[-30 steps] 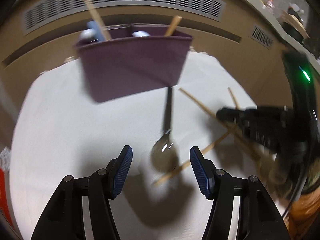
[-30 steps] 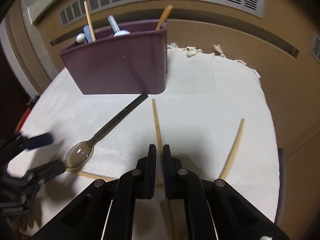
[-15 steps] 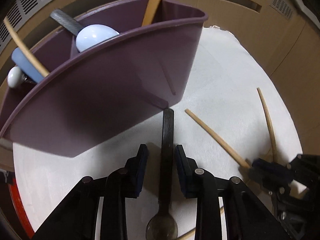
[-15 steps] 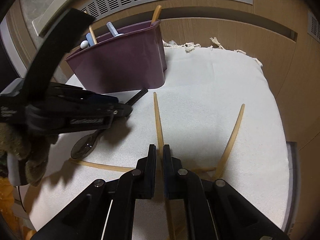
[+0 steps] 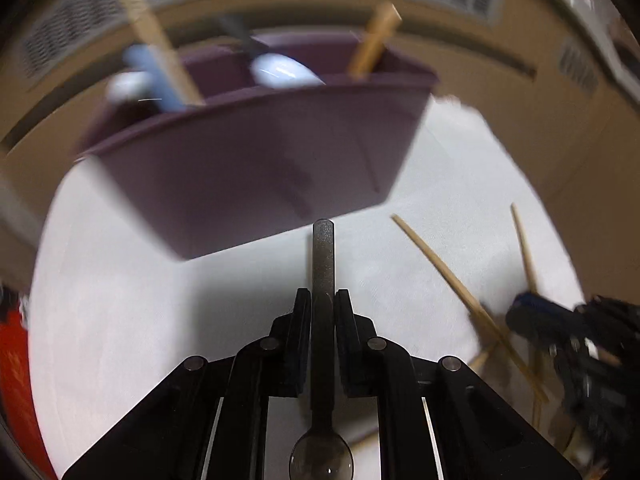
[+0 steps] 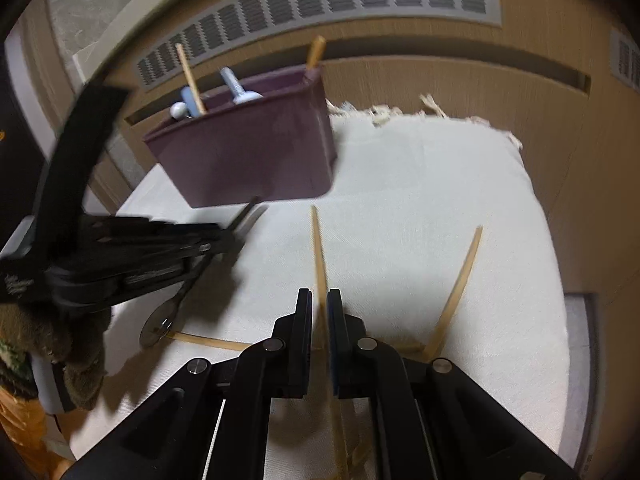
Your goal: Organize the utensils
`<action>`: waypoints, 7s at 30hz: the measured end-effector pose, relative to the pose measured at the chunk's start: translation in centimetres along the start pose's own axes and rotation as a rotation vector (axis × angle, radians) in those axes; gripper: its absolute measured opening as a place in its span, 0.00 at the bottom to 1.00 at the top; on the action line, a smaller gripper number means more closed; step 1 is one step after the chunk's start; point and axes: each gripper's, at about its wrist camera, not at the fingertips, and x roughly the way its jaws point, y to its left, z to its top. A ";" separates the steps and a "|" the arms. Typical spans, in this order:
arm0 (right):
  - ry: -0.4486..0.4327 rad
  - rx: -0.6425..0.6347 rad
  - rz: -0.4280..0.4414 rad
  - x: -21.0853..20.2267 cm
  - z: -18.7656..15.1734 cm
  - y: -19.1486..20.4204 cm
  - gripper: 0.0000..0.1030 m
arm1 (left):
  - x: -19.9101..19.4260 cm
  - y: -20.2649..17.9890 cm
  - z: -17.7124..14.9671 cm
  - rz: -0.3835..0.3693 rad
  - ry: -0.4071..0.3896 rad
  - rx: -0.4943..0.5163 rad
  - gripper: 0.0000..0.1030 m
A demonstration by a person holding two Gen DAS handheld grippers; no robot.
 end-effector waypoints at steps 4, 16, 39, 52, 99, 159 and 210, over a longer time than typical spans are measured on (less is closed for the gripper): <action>0.038 -0.056 -0.012 0.9 1.0 1.3 0.12 | -4.8 3.3 -2.9 -0.031 -0.116 -0.105 0.12; 0.199 -0.041 -0.121 6.6 3.1 1.1 0.16 | -9.0 6.4 -6.9 -0.092 -0.235 -0.177 0.12; 0.073 -0.102 -0.004 -1.2 1.5 2.9 0.07 | -11.2 5.1 -7.7 -0.114 -0.227 -0.160 0.12; 0.232 -0.143 -0.062 5.9 2.3 3.5 0.19 | -12.5 4.5 -8.4 -0.109 -0.226 -0.155 0.12; -0.145 -0.115 0.156 -9.9 1.3 5.2 0.06 | -16.5 2.1 -5.1 -0.030 -0.329 -0.075 0.12; -0.034 -0.118 -0.229 -0.2 7.8 0.0 0.59 | -4.5 2.8 4.8 -0.129 -0.252 0.043 0.38; 0.143 0.110 -0.266 1.9 -0.9 -5.0 0.79 | -2.8 2.1 -10.7 -0.021 0.092 0.090 0.11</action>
